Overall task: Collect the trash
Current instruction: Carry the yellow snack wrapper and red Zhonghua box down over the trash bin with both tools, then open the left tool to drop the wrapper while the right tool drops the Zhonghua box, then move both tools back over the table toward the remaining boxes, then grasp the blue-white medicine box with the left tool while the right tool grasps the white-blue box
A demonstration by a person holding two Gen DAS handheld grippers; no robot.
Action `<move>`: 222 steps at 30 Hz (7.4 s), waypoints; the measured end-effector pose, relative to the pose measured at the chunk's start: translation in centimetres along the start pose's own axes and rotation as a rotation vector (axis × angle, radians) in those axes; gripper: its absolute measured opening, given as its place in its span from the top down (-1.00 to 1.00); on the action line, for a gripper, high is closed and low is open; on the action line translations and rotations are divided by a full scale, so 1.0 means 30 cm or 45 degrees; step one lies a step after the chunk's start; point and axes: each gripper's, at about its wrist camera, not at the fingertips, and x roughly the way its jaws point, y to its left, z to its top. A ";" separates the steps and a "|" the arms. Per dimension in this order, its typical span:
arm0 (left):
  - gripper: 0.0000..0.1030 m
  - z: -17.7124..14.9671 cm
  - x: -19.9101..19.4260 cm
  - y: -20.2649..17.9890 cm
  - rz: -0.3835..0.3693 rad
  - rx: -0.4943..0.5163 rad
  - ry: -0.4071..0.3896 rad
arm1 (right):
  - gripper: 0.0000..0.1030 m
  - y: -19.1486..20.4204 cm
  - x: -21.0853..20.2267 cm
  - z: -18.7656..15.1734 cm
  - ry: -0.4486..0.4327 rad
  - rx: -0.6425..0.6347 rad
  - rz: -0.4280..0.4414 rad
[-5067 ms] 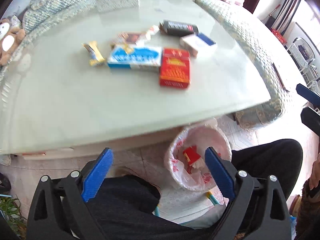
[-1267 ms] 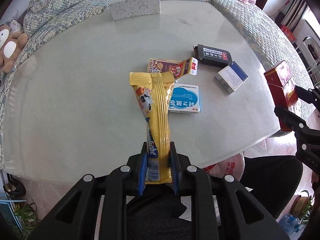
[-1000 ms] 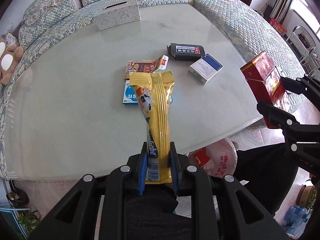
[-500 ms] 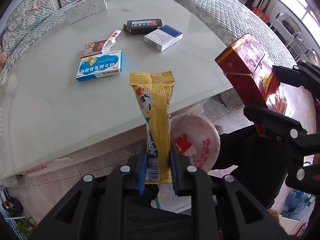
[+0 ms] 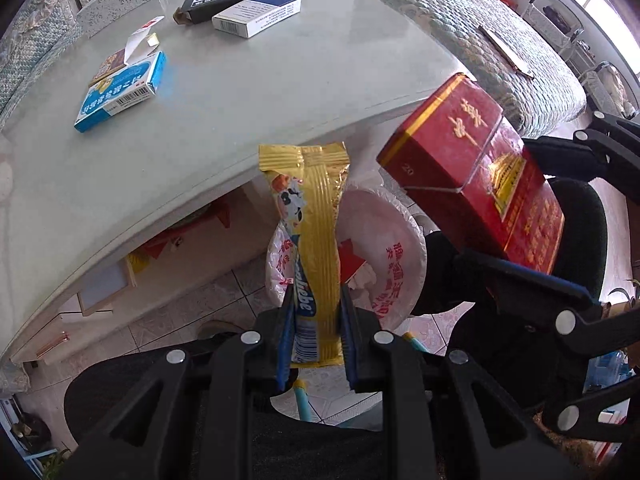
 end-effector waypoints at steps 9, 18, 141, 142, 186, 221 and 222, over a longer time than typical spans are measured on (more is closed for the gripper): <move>0.60 -0.011 0.170 -0.030 -0.016 -0.007 0.079 | -0.12 -0.038 0.137 -0.052 0.077 0.040 0.001; 0.60 -0.029 0.351 -0.020 -0.014 -0.036 0.162 | -0.12 -0.069 0.296 -0.096 0.169 0.085 0.024; -0.78 0.453 -0.206 0.418 0.057 0.997 -0.009 | -0.88 -0.380 -0.006 0.797 0.006 -0.667 0.291; -0.78 0.466 -0.184 0.428 0.039 0.992 0.008 | -0.88 -0.374 0.025 0.794 0.037 -0.683 0.309; -0.81 0.663 0.134 0.583 -0.152 0.956 0.215 | -0.88 -0.396 0.495 0.848 0.483 -0.926 0.400; -0.27 0.574 0.175 0.538 -0.027 0.851 0.230 | -0.30 -0.343 0.541 0.751 0.366 -0.615 0.214; -0.24 0.572 0.172 0.534 -0.015 0.827 0.234 | -0.30 -0.347 0.539 0.743 0.359 -0.541 0.193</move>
